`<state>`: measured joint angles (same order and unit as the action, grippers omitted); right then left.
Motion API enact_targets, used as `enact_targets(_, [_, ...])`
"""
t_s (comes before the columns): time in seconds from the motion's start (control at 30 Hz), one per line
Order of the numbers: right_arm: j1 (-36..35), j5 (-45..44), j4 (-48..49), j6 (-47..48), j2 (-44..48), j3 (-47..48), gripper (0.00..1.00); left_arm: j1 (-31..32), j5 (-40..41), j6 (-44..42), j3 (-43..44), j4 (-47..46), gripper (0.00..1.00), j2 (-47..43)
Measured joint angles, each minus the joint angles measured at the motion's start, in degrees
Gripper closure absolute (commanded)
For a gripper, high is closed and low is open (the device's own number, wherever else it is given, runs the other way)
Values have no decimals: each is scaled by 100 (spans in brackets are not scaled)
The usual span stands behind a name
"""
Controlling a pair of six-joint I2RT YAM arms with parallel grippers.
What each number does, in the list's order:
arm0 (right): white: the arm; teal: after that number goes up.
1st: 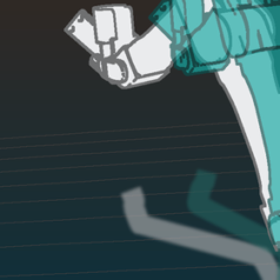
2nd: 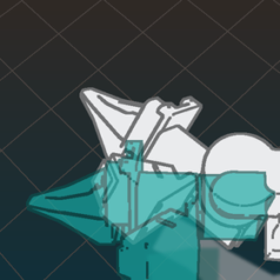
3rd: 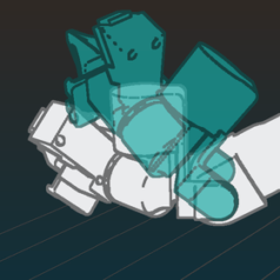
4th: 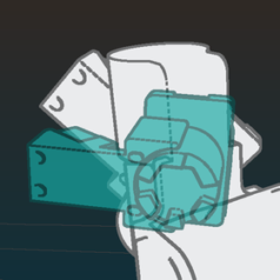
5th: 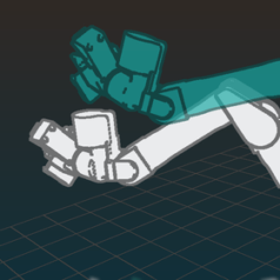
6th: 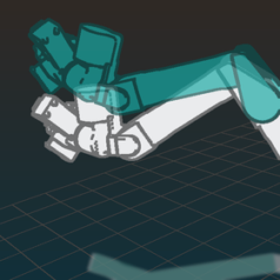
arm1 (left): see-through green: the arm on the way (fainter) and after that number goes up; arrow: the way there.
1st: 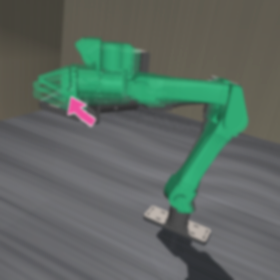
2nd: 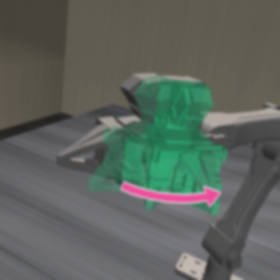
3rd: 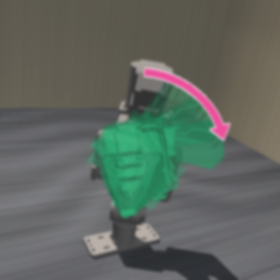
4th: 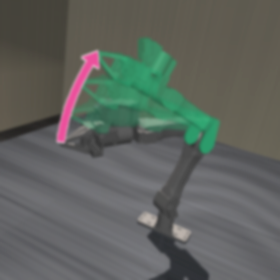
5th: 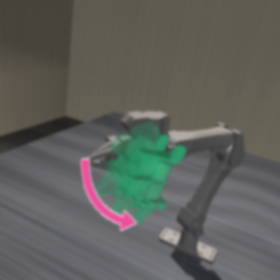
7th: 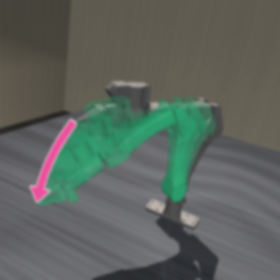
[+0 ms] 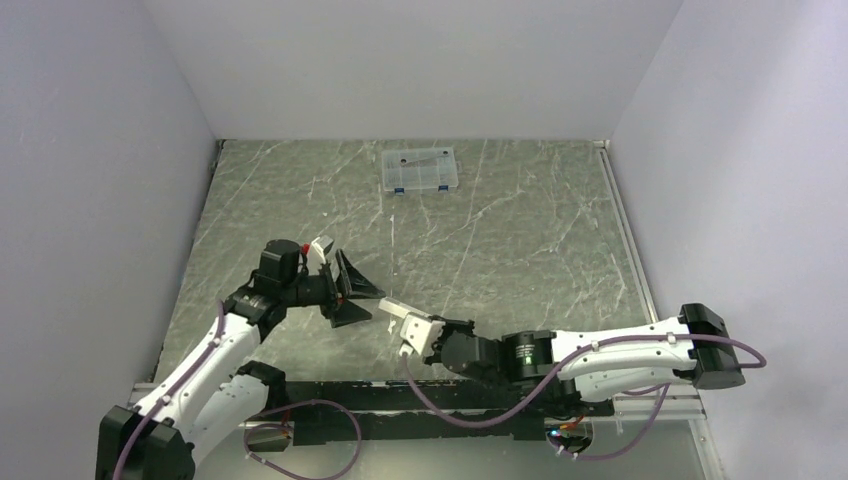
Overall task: Load the batteries into the remote control
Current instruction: Turn over the remote control at the center of the board.
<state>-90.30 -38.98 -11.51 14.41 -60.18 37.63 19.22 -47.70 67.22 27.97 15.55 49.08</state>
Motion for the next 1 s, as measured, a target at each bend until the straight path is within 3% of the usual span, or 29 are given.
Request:
enact_targets(0.1, [356, 396, -245, -382, 13, 90, 100, 0, 249, -579, 188, 319, 1, -125])
enact_targets(0.53, [2205, 3189, -463, -2024, 264, 122, 100, 0, 562, -1965, 494, 693, 0, -144])
enact_targets(0.73, [2551, 4260, -103, -2704, 251, 81, 100, 0, 557, -2109, 494, 748, 3, -81])
enact_targets(1.0, [2747, 4911, 501, -3274, 254, -249, 100, 0, 509, -2079, 494, 719, 12, 107])
